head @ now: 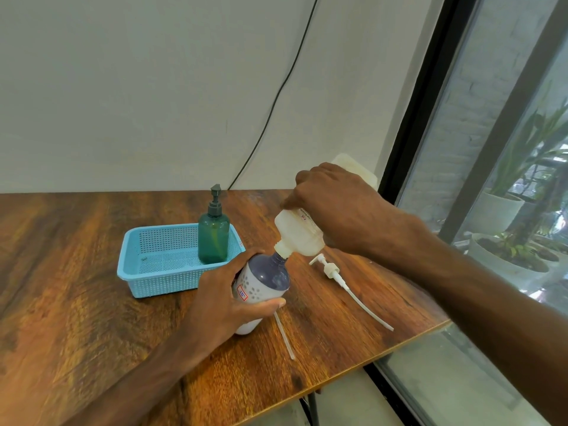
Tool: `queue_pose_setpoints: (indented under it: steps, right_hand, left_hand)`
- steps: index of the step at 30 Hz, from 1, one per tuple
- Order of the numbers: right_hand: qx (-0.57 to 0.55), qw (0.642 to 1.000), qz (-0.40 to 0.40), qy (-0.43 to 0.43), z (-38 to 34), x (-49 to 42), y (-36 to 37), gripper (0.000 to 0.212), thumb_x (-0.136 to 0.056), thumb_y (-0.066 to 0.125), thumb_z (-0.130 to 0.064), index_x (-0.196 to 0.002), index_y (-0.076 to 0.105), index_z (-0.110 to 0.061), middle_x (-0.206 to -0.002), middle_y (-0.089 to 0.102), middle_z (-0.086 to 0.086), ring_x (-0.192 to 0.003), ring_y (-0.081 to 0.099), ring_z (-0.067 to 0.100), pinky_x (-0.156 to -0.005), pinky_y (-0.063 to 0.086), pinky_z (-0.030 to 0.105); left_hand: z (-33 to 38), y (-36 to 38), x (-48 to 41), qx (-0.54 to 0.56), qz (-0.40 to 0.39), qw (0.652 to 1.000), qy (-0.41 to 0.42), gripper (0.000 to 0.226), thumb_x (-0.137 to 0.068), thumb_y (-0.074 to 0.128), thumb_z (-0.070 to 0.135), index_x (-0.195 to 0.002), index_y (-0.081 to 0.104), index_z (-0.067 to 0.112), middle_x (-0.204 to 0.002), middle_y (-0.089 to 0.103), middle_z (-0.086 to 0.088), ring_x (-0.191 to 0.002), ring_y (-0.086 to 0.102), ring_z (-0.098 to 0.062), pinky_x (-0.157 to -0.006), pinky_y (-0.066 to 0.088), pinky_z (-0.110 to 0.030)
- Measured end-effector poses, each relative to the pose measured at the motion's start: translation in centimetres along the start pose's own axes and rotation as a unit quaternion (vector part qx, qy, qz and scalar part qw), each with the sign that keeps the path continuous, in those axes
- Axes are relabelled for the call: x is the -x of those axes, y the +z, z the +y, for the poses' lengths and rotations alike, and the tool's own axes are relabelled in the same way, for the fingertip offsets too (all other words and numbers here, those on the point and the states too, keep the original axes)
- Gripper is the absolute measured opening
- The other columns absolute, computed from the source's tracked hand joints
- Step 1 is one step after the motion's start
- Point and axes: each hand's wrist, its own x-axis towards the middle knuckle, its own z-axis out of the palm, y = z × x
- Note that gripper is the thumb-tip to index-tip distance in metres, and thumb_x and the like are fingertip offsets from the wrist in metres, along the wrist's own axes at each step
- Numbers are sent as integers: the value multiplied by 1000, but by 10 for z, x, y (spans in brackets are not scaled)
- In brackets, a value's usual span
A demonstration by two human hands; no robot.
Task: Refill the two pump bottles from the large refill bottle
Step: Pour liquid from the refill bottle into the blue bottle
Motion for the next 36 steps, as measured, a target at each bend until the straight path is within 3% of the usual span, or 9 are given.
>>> queue_pose_setpoints:
  steps: [6,8,12,19,25,30,36]
  right_hand:
    - [21,1000,-9,-4,-3,-3,-4,56,-90,70,-24,-143,50,-22,-141,53,6,-133,49,26,-113,35,39]
    - [30,1000,-8,-7,-4,-4,-4,56,-90,70,-24,-142,50,-21,-141,53,7,-132,49,27,-113,35,40]
    - [43,999,-8,-9,-5,-6,-5,57,-89,71,-24,-142,50,-21,-143,52,7,-134,48,28,-114,34,41]
    - [67,997,15,-23,-10,-9,-8,53,-89,71,-21,-139,53,-21,-138,56,7,-130,51,27,-111,35,38]
    - [83,996,26,-28,-14,-12,-9,48,-91,69,-21,-137,55,-19,-136,57,7,-129,52,27,-110,36,38]
    - [87,995,32,-27,-17,-13,-9,46,-90,71,-20,-134,57,-19,-134,58,7,-127,53,27,-109,36,38]
    - [96,994,39,-23,-19,-15,-7,45,-88,72,-20,-131,59,-19,-132,60,7,-124,55,27,-106,39,38]
  left_hand:
    - [-2,1,0,7,5,1000,-6,68,-58,86,54,-114,47,56,-107,50,59,-107,50,26,-80,41,4]
    - [-4,1,0,5,8,1000,-9,69,-58,86,56,-115,47,56,-103,57,52,-108,49,27,-80,40,5]
    - [-4,2,-1,2,15,1000,-10,72,-57,86,55,-117,45,53,-110,51,41,-107,46,31,-79,38,6]
    - [-7,2,-1,6,16,1000,-10,75,-59,89,51,-124,51,45,-111,52,40,-107,47,30,-79,40,5]
    - [-13,2,-1,2,6,1000,-21,85,-57,83,64,-132,52,41,-122,55,34,-114,47,25,-85,44,1]
    - [-9,1,-1,-5,11,1000,-19,81,-59,88,54,-128,48,43,-116,49,40,-109,44,32,-81,40,5]
    - [-11,1,0,3,17,1000,-16,76,-60,93,47,-126,54,39,-114,56,36,-108,51,25,-80,43,3]
